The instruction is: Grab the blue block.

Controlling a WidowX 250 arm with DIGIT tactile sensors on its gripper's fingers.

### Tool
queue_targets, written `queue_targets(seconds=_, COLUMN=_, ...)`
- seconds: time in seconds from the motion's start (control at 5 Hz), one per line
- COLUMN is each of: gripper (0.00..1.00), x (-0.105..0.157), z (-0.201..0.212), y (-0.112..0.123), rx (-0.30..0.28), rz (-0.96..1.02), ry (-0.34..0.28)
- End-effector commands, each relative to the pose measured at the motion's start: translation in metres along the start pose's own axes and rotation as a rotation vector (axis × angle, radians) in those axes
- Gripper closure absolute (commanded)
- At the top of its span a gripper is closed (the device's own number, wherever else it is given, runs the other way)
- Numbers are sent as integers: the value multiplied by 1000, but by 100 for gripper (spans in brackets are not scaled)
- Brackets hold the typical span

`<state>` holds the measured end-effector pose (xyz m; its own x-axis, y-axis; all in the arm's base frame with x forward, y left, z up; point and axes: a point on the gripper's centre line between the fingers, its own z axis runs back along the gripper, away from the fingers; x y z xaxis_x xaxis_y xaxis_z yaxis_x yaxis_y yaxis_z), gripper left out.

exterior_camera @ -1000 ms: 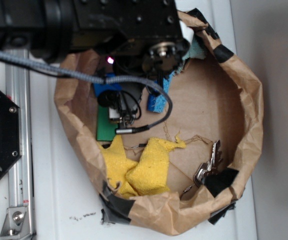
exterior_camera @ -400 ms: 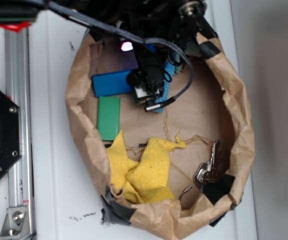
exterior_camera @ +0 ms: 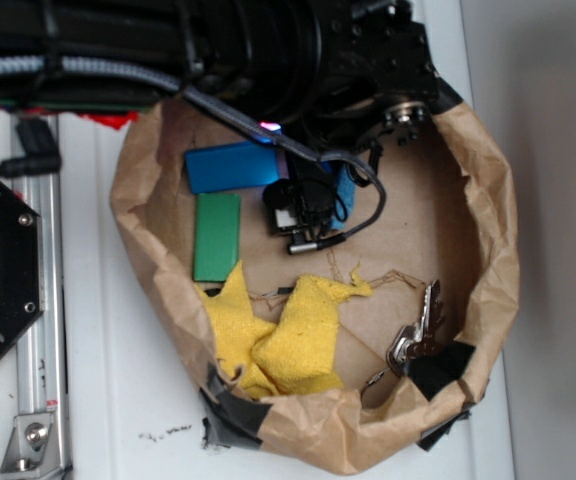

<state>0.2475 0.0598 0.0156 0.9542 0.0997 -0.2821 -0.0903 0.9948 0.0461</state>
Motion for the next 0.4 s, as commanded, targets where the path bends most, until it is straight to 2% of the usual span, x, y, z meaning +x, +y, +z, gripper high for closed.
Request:
queue_targets(seconds=0.0, gripper=0, x=-12, z=15, y=-2, rx=-12, rz=-35, ry=-49)
queue_targets(seconds=0.2, gripper=0, x=-17, z=12, y=-14, rx=-42, rz=-76, ry=-10)
